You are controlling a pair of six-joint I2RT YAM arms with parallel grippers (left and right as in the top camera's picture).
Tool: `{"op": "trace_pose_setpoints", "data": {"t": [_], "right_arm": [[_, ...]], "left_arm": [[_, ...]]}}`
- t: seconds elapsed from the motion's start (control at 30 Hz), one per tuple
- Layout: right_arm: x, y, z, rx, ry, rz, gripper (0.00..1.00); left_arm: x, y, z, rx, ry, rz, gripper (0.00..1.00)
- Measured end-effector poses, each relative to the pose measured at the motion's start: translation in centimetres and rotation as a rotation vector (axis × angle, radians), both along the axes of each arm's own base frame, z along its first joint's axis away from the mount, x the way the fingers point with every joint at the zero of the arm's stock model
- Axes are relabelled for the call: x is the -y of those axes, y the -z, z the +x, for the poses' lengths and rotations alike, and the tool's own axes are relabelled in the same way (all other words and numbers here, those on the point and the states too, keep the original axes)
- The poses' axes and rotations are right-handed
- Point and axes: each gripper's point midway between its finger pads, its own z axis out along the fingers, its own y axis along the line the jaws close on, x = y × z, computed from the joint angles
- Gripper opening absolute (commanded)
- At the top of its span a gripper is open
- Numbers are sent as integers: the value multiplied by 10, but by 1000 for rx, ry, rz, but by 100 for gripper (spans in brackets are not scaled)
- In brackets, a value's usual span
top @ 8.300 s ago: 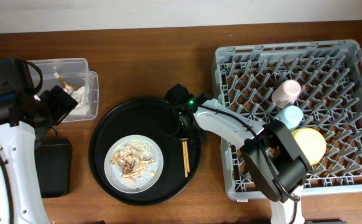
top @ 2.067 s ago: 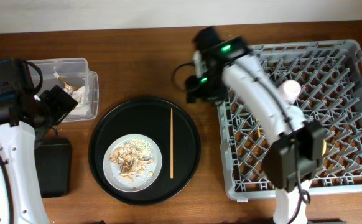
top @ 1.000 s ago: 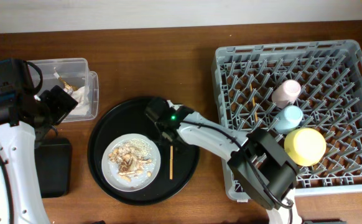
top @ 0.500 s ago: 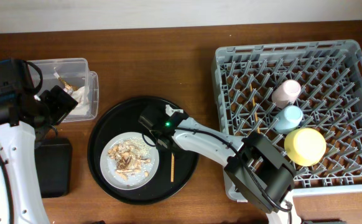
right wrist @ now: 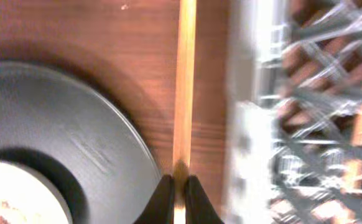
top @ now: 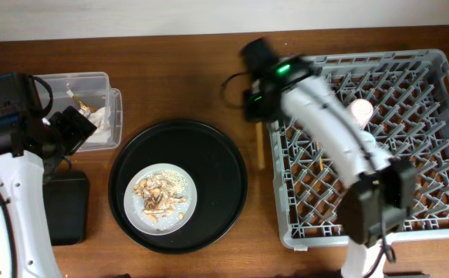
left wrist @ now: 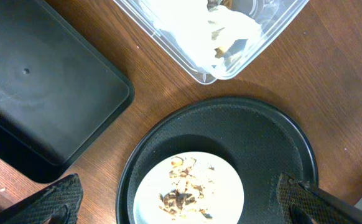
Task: Sort waste into correct bins and load items into the dishwasher rack
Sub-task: 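Carry the second chopstick to the rack and insert it, then retract the right gripper to the side of the rack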
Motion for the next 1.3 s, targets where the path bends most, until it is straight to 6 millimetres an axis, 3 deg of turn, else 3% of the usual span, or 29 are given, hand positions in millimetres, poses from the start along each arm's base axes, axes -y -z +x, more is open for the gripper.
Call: {"op": "trace_pose_setpoints", "data": {"t": [0.17,0.27,0.37,0.4,0.43,0.5,0.57,0.7,0.77,0.97,1.07,1.17,1.3], "right_arm": [[96,-3,4,-67,-65,11,4],[133,-2,7,-68,-52,11,4],[156,-1,9,-60,-42,10,9],[161,0,8,-61,-39,9,22],[165,2,8,-63,-36,8,49],[170,4,7,-68,-30,11,55],[171,7,4,-78,-38,10,71],[170,10,2,-90,-32,20,82],[170,10,2,-94,-15,23,94],[167,6,-20,-199,99,50,99],[172,-21,-25,-194,184,62,99],[192,-58,-30,-132,270,76,98],[259,-129,-59,37,511,85,98]], "left_arm": [[0,0,0,0,0,0,99],[0,0,0,0,-1,0,99],[0,0,0,0,-1,0,99],[0,0,0,0,0,0,100],[0,0,0,0,0,0,99],[0,0,0,0,0,0,99],[0,0,0,0,-1,0,99],[0,0,0,0,0,0,99],[0,0,0,0,0,0,99],[0,0,0,-1,-1,-1,99],[0,0,0,0,0,0,99],[0,0,0,0,0,0,99],[0,0,0,0,0,0,99]]}}
